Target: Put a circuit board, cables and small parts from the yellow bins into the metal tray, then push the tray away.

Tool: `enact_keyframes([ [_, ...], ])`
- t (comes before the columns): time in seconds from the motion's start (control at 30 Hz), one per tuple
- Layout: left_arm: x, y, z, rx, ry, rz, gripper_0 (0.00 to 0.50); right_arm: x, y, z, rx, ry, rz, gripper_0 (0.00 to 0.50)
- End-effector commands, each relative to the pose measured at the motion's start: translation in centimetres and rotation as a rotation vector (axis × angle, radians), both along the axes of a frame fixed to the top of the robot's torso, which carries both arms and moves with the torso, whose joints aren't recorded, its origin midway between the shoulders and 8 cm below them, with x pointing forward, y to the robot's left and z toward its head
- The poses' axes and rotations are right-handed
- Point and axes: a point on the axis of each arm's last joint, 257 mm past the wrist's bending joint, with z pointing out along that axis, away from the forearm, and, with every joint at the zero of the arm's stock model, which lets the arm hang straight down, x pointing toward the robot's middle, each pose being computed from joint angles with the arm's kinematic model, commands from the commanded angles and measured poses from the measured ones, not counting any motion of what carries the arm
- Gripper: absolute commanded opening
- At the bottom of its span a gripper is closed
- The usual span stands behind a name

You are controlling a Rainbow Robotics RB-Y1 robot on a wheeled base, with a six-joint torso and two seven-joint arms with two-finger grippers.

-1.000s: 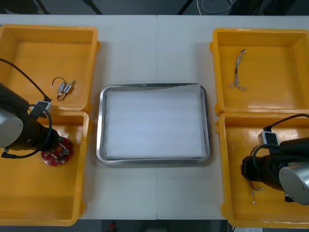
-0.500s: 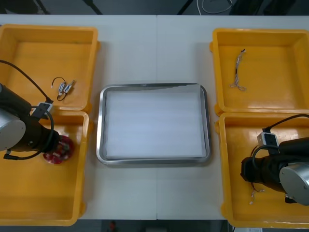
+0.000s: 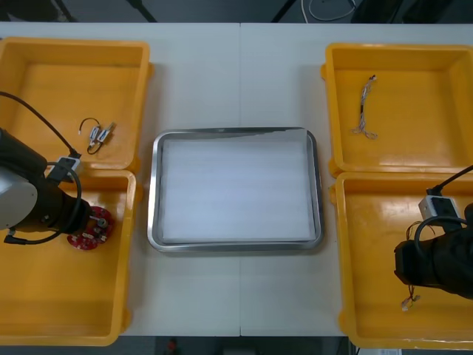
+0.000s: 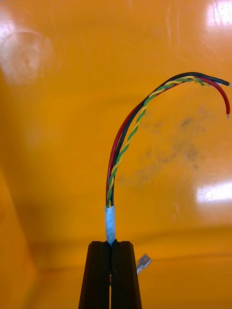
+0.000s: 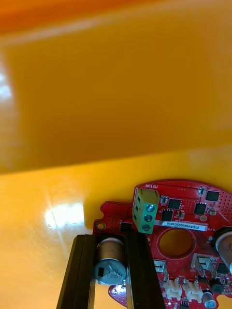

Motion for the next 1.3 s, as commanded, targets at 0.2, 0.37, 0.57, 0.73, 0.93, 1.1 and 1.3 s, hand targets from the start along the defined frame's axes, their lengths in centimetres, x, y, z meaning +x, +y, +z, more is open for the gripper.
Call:
enact_keyframes([
  [0.2, -0.8, 1.6, 6.9, 0.037, -0.037, -0.011, 0.0, 4.5, 1.0, 10.4, 0.099, -0.263, 0.007, 0.0],
  [0.37, -1.3, 1.8, 9.6, 0.041, -0.059, -0.001, 0.0, 5.3, 0.6, 13.0, 0.103, -0.314, 0.043, 0.0],
  [0.57, -2.2, 1.1, 12.3, 0.057, -0.058, -0.005, 0.0, 5.1, -0.1, 14.7, 0.05, -0.315, 0.113, 0.0],
  [0.73, -2.4, -1.2, 14.5, 0.024, -0.086, 0.001, 0.0, 4.4, -0.4, 15.2, 0.001, -0.278, 0.195, 0.0],
  [0.93, -3.1, -4.5, 15.8, -0.037, -0.089, -0.03, 0.0, 3.7, 0.7, 15.2, -0.013, -0.242, 0.275, 0.0],
  [1.1, -3.3, -7.8, 16.1, -0.067, -0.105, -0.06, 0.0, 3.6, 0.9, 14.8, -0.063, -0.214, 0.321, 0.0],
  [1.3, -2.7, -12.7, 16.3, -0.122, -0.121, -0.086, 0.0, 3.3, 1.7, 14.5, -0.068, -0.197, 0.363, 0.0],
])
